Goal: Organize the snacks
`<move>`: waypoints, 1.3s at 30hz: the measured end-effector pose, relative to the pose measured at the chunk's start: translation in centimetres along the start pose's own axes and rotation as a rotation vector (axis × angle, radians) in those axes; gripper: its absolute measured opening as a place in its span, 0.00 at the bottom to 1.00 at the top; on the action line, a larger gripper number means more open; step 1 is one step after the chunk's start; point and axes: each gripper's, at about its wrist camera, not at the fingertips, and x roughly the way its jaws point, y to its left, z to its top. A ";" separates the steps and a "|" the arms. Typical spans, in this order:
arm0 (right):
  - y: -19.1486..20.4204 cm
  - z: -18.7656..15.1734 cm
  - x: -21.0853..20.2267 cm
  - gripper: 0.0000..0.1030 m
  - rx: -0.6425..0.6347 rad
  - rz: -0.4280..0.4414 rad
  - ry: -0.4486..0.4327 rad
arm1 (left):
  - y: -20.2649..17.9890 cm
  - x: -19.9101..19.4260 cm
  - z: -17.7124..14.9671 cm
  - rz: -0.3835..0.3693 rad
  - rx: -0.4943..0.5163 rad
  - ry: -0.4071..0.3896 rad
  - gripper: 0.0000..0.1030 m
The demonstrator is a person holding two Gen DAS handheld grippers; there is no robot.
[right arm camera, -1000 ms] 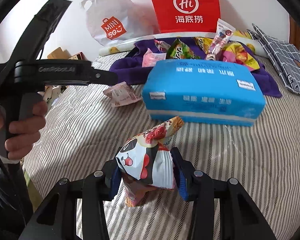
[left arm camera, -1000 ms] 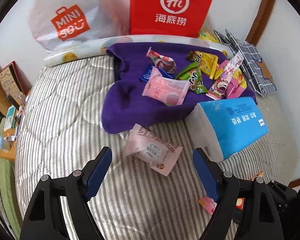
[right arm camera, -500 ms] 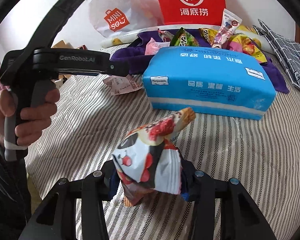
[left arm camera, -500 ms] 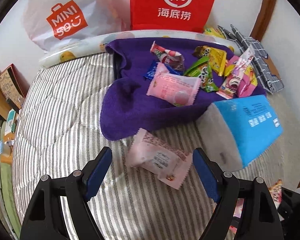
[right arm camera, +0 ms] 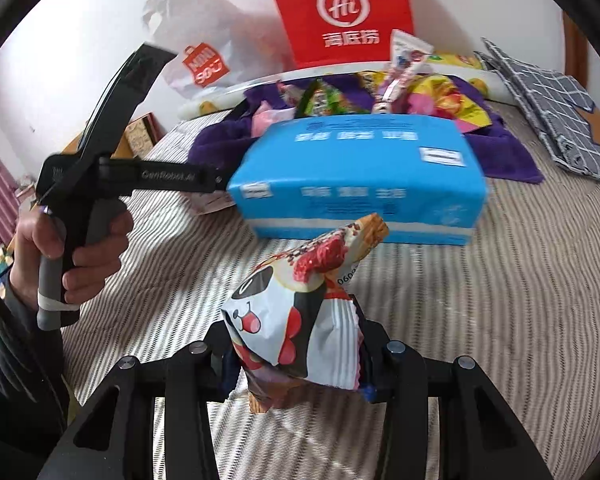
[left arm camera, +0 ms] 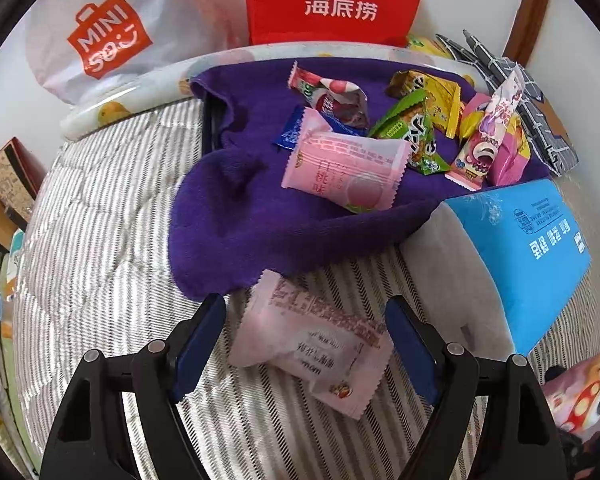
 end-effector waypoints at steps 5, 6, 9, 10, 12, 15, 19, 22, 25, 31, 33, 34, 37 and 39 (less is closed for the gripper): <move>-1.4 -0.1 -0.6 0.41 0.038 -0.018 -0.009 | -0.2 0.5 -0.2 -0.017 -0.006 0.007 0.75; -1.7 -0.1 -0.7 0.41 0.045 -0.022 -0.011 | -0.3 0.5 -0.3 -0.019 -0.001 0.006 0.75; -2.4 0.0 -0.9 0.41 0.053 -0.028 -0.015 | -0.3 0.3 -0.5 -0.032 0.001 0.010 0.75; -2.7 -0.1 -1.0 0.41 0.058 -0.035 -0.014 | -0.3 0.2 -0.7 -0.042 -0.002 0.013 0.75; -3.2 0.0 -1.0 0.41 0.069 -0.042 -0.015 | -0.4 0.0 -1.0 -0.058 0.002 0.015 0.75; -3.7 0.1 -1.1 0.41 0.087 -0.050 -0.023 | -0.6 -0.3 -1.6 -0.062 0.012 0.010 0.75; -4.1 0.0 -1.4 0.41 0.098 -0.058 -0.029 | -0.8 -0.8 -2.6 -0.061 0.029 0.004 0.75; -4.3 -0.1 -1.5 0.41 0.104 -0.064 -0.031 | -0.3 -1.3 -3.3 -0.075 0.016 0.000 0.75; -4.5 -0.4 -1.6 0.41 0.113 -0.060 -0.033 | 0.5 -1.9 -3.6 -0.086 0.002 -0.005 0.73; -4.9 -0.7 -1.9 0.41 0.128 -0.062 -0.038 | 0.8 -2.3 -2.2 -0.060 0.006 -0.039 0.72; -5.2 -0.8 -2.2 0.41 0.137 -0.062 -0.046 | 0.4 -1.7 -1.5 -0.040 0.009 -0.040 0.72; -5.4 -0.8 -2.3 0.41 0.143 -0.064 -0.048 | 0.2 -1.3 -1.3 -0.022 0.011 -0.036 0.72; -6.0 -1.0 -2.7 0.41 0.159 -0.076 -0.056 | -0.2 -0.2 -1.0 -0.022 0.010 -0.010 0.61; -6.3 -1.1 -2.9 0.41 0.166 -0.080 -0.062 | -0.8 -0.2 -1.1 -0.008 0.027 -0.026 0.54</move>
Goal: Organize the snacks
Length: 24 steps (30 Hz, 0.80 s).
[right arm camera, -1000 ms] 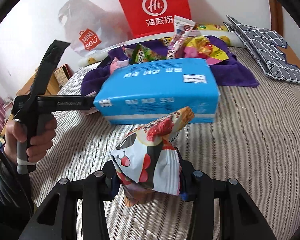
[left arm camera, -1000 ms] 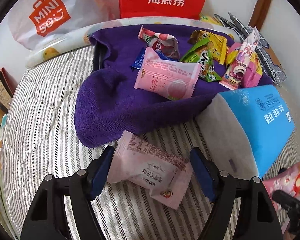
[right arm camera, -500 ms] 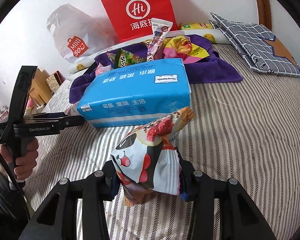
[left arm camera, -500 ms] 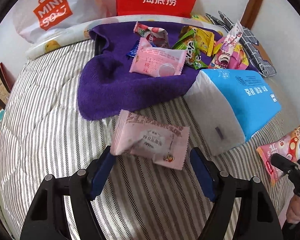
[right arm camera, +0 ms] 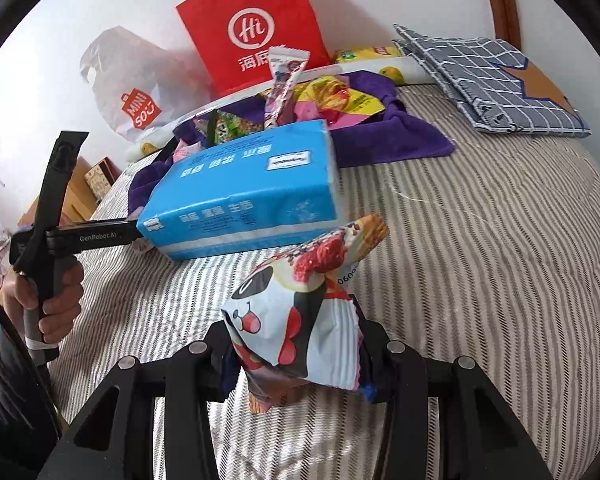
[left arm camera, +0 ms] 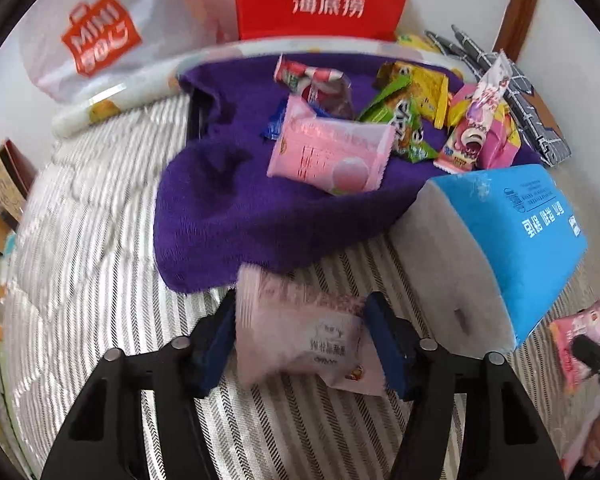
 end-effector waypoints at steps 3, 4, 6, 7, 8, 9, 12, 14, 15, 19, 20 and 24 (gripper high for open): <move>-0.6 0.1 -0.2 0.41 0.013 -0.013 -0.005 | -0.6 -0.6 -0.7 -0.004 0.015 -0.003 0.47; -0.8 0.1 -0.2 0.41 0.017 -0.015 -0.006 | -0.6 -0.8 -0.9 -0.008 0.015 -0.004 0.46; -1.0 0.1 -0.4 0.41 0.026 -0.016 -0.011 | -0.7 -1.2 -1.7 -0.024 0.011 0.003 0.45; -1.1 0.1 -0.4 0.41 0.028 -0.016 -0.012 | -0.7 -1.4 -2.1 -0.030 0.003 0.004 0.45; -1.1 0.1 -0.4 0.41 0.029 -0.018 -0.012 | -0.7 -1.7 -2.7 -0.036 -0.007 0.004 0.45; -1.2 0.2 -0.4 0.41 0.029 -0.022 -0.012 | -0.7 -2.0 -3.2 -0.039 -0.014 0.003 0.45; -1.4 0.4 -0.3 0.41 0.039 -0.024 -0.016 | -0.7 -2.9 -4.6 -0.071 -0.060 0.010 0.45; -1.4 0.5 -0.2 0.41 0.041 -0.027 -0.020 | -1.1 -3.3 -5.3 -0.080 -0.088 0.007 0.45; -1.4 0.6 -0.1 0.41 0.043 -0.030 -0.021 | -1.5 -3.6 -5.7 -0.085 -0.090 0.002 0.45; -1.5 0.8 0.3 0.41 0.049 -0.039 -0.009 | -3.0 -4.6 -7.0 -0.117 -0.068 0.010 0.54; -1.4 0.9 0.4 0.41 0.047 -0.040 -0.006 | -3.0 -4.9 -7.3 -0.128 -0.061 0.018 0.58; -1.1 0.7 0.2 0.41 0.036 -0.039 -0.011 | -2.0 -5.6 -8.3 -0.115 -0.123 0.039 0.66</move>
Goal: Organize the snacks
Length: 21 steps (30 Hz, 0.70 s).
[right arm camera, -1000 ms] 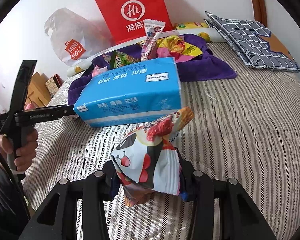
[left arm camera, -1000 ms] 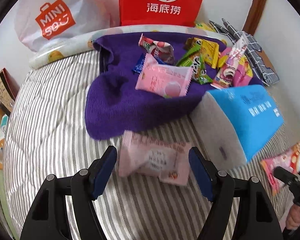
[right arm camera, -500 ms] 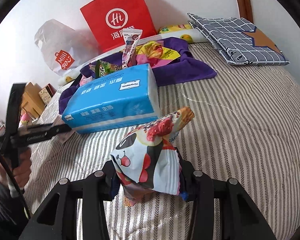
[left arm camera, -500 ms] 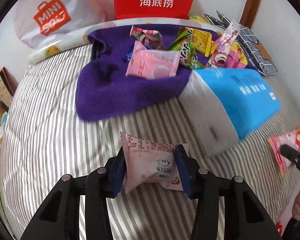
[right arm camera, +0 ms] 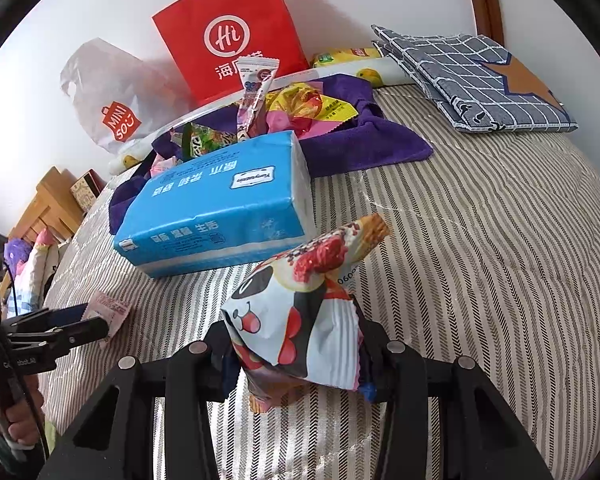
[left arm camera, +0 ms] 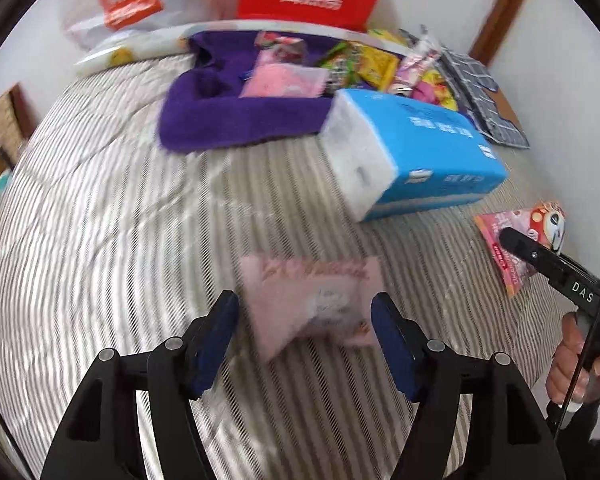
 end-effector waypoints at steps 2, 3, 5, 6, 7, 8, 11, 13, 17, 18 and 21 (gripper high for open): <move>0.1 -0.1 -0.1 0.41 0.000 0.007 -0.002 | 0.9 -0.4 -0.7 -0.022 -0.038 0.019 0.66; 0.1 -0.1 -0.1 0.41 0.002 0.010 -0.001 | 1.3 -0.6 -1.1 -0.037 -0.058 0.024 0.66; 0.2 -0.2 0.0 0.41 0.002 0.013 0.002 | 1.7 -1.2 -1.9 -0.077 -0.086 0.019 0.66; 0.2 -0.3 0.0 0.41 0.002 0.014 0.002 | 1.5 -1.3 -2.2 -0.103 -0.087 0.025 0.64; 0.2 -0.4 0.0 0.41 0.000 0.018 0.001 | 1.4 -1.4 -2.4 -0.128 -0.087 0.031 0.60; 0.2 -0.4 0.0 0.41 0.000 0.020 0.002 | 1.3 -1.4 -2.6 -0.144 -0.091 0.035 0.59; 0.1 -0.4 -0.1 0.41 0.002 0.022 0.005 | 0.1 -1.0 -2.5 -0.172 -0.095 0.032 0.58; 0.0 -0.5 -0.2 0.41 0.008 0.027 0.002 | -0.5 -0.7 -2.1 -0.174 -0.089 0.024 0.58; -0.4 -0.8 -0.6 0.41 0.016 0.025 -0.002 | -0.9 0.4 -0.5 -0.167 -0.120 0.012 0.58; -0.6 -0.8 -0.7 0.41 0.021 0.027 -0.002 | -1.1 0.6 0.1 -0.157 -0.121 0.008 0.58; -1.1 -1.0 -0.9 0.41 0.036 0.029 -0.007 | -1.3 1.2 1.1 -0.120 -0.110 0.000 0.58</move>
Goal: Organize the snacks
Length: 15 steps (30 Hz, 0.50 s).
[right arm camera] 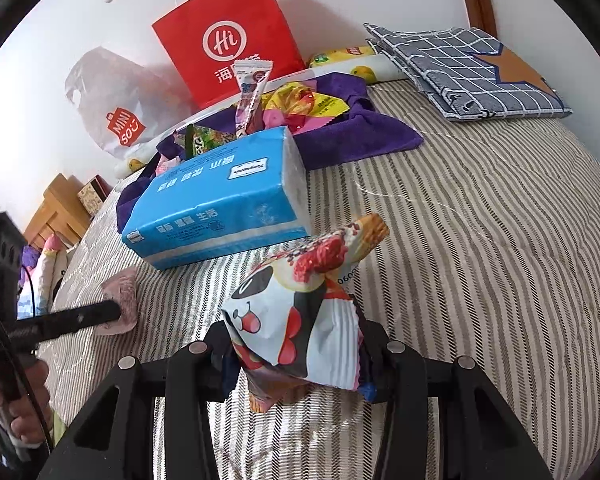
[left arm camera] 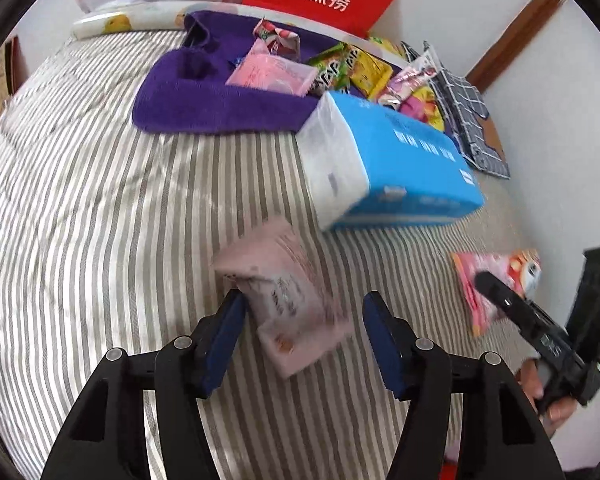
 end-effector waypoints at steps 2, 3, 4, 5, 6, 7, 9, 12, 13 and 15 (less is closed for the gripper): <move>-0.3 0.0 0.0 0.41 0.011 -0.001 -0.002 | -0.6 0.6 0.6 0.035 0.021 -0.003 0.59; -0.5 0.0 0.0 0.41 0.017 -0.001 0.000 | -1.0 1.0 0.8 0.060 0.037 -0.007 0.60; -0.6 0.0 0.0 0.41 0.021 -0.002 0.000 | -1.5 1.4 0.9 0.092 0.057 -0.009 0.59; -0.7 0.0 0.0 0.41 0.023 -0.003 -0.001 | -2.1 1.7 1.0 0.127 0.086 -0.021 0.59; -0.8 0.0 0.0 0.41 0.025 -0.004 -0.003 | -2.3 1.9 0.9 0.152 0.108 -0.030 0.59; -0.9 0.1 0.0 0.41 0.025 -0.008 -0.004 | -3.0 2.2 0.6 0.196 0.152 -0.044 0.59; -1.1 0.1 0.0 0.41 0.025 -0.020 -0.009 | -4.0 2.9 0.0 0.286 0.227 -0.076 0.52; -1.3 0.2 0.1 0.41 0.017 -0.025 -0.014 | -4.2 2.7 -0.6 0.300 0.264 -0.120 0.37; -1.4 0.3 0.2 0.41 0.012 -0.028 -0.020 | -4.0 2.6 -0.6 0.304 0.263 -0.126 0.36; -1.4 0.5 0.3 0.41 -0.005 -0.033 -0.026 | -3.5 2.6 -0.5 0.305 0.262 -0.133 0.36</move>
